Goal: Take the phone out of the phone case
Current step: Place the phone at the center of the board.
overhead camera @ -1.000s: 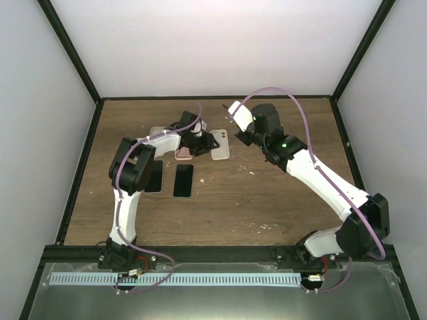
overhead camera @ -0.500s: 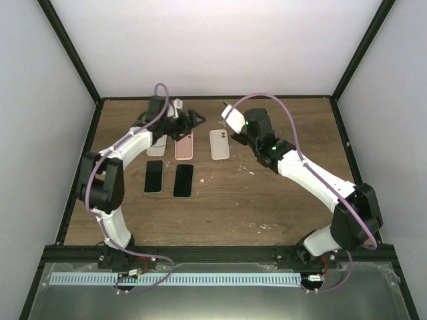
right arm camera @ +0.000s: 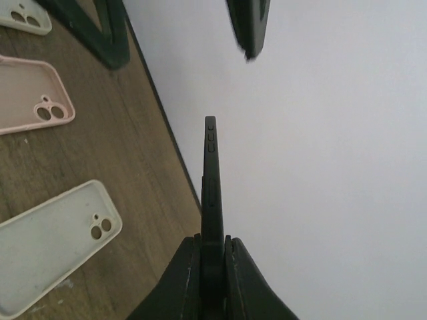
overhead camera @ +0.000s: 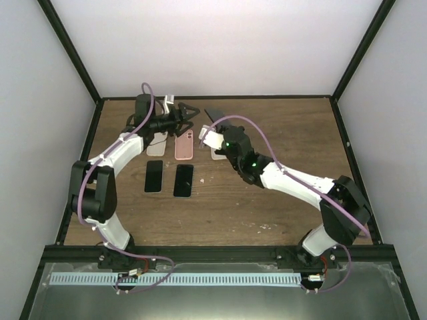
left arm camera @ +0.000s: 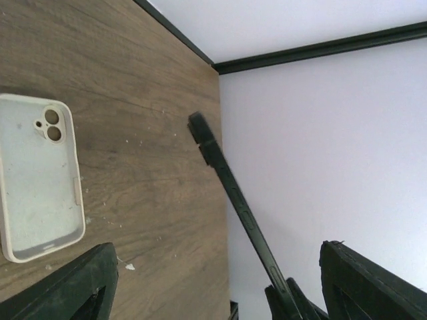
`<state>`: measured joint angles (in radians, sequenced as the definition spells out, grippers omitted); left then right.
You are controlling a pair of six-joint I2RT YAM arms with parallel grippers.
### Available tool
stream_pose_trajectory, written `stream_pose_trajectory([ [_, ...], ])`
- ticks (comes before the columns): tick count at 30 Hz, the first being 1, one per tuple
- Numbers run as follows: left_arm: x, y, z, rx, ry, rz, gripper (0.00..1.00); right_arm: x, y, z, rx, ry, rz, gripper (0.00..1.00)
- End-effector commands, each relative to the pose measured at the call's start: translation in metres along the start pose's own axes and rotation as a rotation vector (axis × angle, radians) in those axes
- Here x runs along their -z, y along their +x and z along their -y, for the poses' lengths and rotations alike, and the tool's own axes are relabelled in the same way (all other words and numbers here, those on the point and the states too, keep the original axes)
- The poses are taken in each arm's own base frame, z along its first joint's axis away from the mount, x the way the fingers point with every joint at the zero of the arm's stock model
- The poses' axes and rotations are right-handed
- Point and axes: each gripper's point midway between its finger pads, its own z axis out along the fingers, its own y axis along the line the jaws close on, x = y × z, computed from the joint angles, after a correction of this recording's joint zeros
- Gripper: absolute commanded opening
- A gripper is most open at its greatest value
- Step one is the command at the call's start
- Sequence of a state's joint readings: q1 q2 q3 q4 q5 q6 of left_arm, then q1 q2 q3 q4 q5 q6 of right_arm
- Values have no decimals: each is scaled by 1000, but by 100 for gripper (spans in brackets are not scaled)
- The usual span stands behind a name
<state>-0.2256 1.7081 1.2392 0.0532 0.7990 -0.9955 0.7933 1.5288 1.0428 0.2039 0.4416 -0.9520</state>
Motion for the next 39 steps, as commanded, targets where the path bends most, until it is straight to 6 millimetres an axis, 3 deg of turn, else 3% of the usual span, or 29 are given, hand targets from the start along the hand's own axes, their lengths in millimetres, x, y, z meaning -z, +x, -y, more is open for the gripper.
stream_pose_trajectory([
  [1, 0, 6, 16, 38, 60, -25, 82, 8, -30, 32, 27, 156, 64, 1],
  [12, -13, 16, 20, 81, 80, -66, 77, 13, -53, 11, 144, 195, 112, 1],
  [19, -21, 23, 14, 131, 91, -83, 52, 22, -65, -5, 232, 234, 155, 1],
  [28, -22, 23, 1, 205, 84, -75, 16, 29, -68, -7, 300, 327, 183, 1],
  [33, -20, 21, -1, 216, 89, -69, 2, 32, -66, -16, 324, 329, 193, 21],
  [39, -12, 16, 3, 155, 104, -63, 0, 30, -54, -41, 288, 185, 189, 61],
])
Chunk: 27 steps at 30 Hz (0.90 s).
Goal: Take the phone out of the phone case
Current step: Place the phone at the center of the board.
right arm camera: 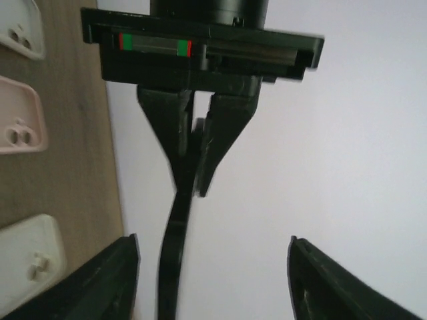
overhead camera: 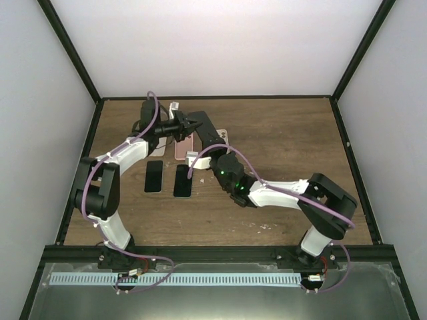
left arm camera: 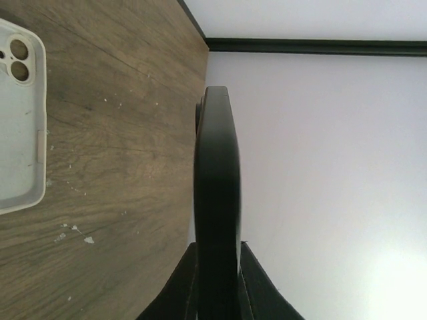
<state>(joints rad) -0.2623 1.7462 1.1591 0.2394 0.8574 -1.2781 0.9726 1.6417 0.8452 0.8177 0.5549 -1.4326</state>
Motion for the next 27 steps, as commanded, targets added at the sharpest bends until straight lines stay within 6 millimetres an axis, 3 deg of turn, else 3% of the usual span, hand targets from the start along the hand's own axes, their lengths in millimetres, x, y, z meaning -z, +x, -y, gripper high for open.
stream_pose_trajectory([
  [1, 7, -3, 10, -87, 33, -3, 0, 10, -4, -7, -108, -88, 28, 67],
  [4, 11, 0, 6, -136, 17, -21, 0, 19, -1, -37, -167, -269, 21, 84],
  [7, 15, 9, -4, -204, -17, -43, 0, 35, 12, -68, -227, -487, -10, 93],
  [10, 18, 21, -22, -237, -56, -77, 0, 50, 26, -75, -353, -649, -25, 99],
  [17, 16, 66, -68, -292, -143, -212, 0, 76, 59, -55, -615, -810, -9, 100],
  [21, 5, 100, -94, -293, -179, -295, 0, 77, 84, -38, -748, -804, -37, 100],
  [27, -21, 131, -119, -281, -210, -371, 0, 75, 101, -25, -849, -785, -59, 100],
])
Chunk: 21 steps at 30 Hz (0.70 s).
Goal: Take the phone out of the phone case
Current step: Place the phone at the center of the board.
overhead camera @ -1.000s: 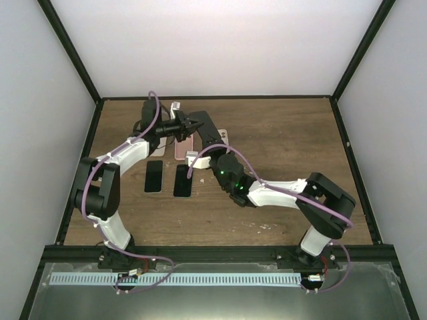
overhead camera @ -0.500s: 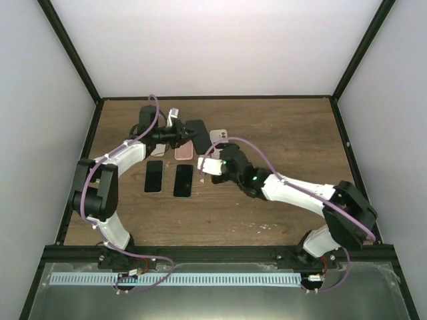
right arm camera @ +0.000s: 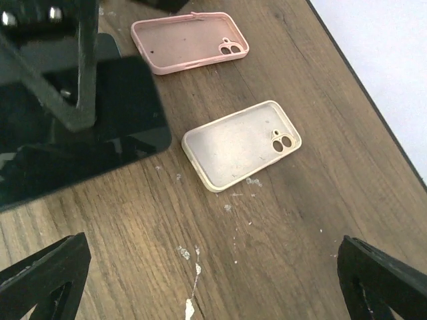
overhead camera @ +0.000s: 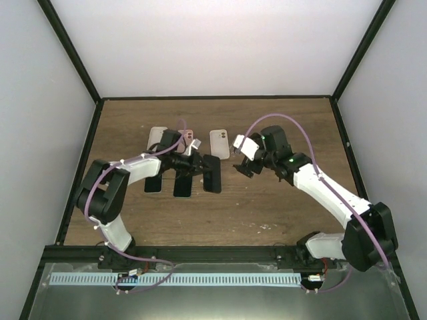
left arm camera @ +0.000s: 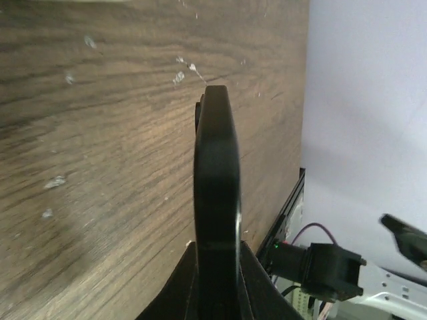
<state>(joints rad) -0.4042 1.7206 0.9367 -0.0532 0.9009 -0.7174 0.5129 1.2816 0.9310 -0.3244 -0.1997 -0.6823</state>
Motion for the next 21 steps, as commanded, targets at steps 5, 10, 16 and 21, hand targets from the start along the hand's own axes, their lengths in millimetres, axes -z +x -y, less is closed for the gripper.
stream_pose_trajectory([
  [5, -48, 17, -8, -33, -8, -69, 0, 12, -12, 6, -134, -53, 61, 100],
  [10, -65, 11, -25, 21, -28, -71, 0, 12, -13, 5, -158, -64, 71, 100],
  [16, -74, 8, -41, 50, -74, -47, 7, 9, -10, 2, -170, -71, 64, 100],
  [21, -77, 8, -51, 56, -147, -30, 29, 7, -9, 3, -174, -72, 61, 100],
])
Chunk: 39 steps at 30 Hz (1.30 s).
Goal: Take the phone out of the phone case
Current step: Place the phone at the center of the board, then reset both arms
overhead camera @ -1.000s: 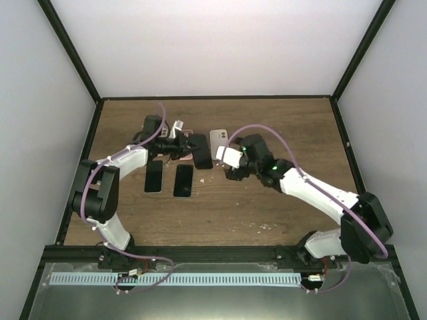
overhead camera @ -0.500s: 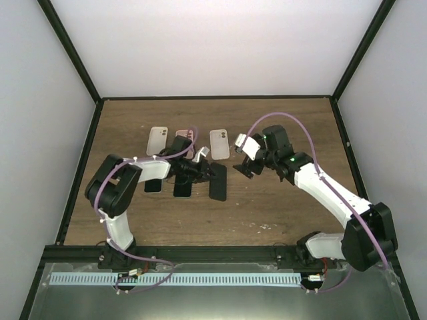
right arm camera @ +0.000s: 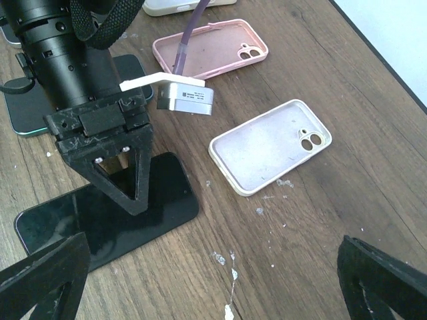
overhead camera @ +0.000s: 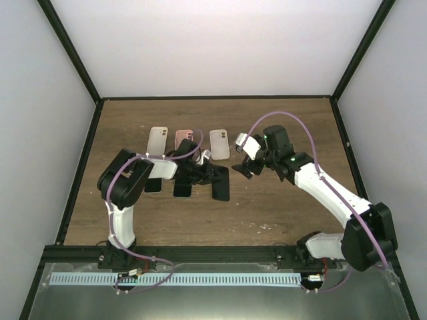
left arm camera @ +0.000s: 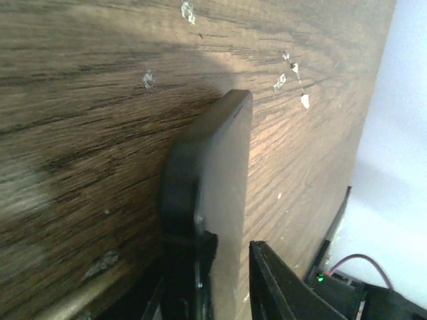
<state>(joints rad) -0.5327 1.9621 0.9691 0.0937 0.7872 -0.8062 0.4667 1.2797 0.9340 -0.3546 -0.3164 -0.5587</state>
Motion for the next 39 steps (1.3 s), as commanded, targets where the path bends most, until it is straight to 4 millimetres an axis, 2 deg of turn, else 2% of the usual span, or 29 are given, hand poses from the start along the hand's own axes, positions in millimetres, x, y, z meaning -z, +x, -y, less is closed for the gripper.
stream_pose_trajectory([
  [1, -5, -7, -4, -8, -60, 35, 35, 3, -12, 6, -17, 2, 28, 100],
  [5, -1, -7, -10, -17, -127, 46, 52, 3, -14, 9, -27, 13, 31, 100],
  [7, 4, -5, -11, -33, -166, 57, 64, 3, -15, 11, -46, 24, 37, 100],
  [9, 12, -4, -11, -51, -202, 75, 81, 3, -16, 15, -71, 41, 47, 100],
  [13, 30, -1, -4, -111, -248, 92, 99, 10, -19, 32, -152, 91, 102, 100],
  [16, 48, -1, 6, -178, -262, 112, 100, 20, -21, 52, -232, 123, 155, 100],
  [19, 75, -8, 16, -231, -265, 167, 100, 33, -16, 76, -316, 159, 197, 100],
  [22, 118, -28, 28, -276, -255, 284, 100, 45, -8, 97, -388, 191, 251, 100],
  [26, 197, -65, 28, -317, -280, 510, 100, 61, 12, 127, -513, 276, 311, 100],
  [30, 282, -91, 10, -347, -344, 754, 100, 69, 36, 153, -588, 400, 322, 100],
  [33, 334, -96, -11, -355, -395, 901, 100, 72, 61, 166, -653, 506, 325, 100],
  [36, 368, -97, -36, -370, -477, 998, 100, 74, 81, 172, -668, 582, 340, 100],
  [39, 379, -95, -70, -396, -586, 1051, 100, 72, 100, 174, -662, 636, 343, 100],
])
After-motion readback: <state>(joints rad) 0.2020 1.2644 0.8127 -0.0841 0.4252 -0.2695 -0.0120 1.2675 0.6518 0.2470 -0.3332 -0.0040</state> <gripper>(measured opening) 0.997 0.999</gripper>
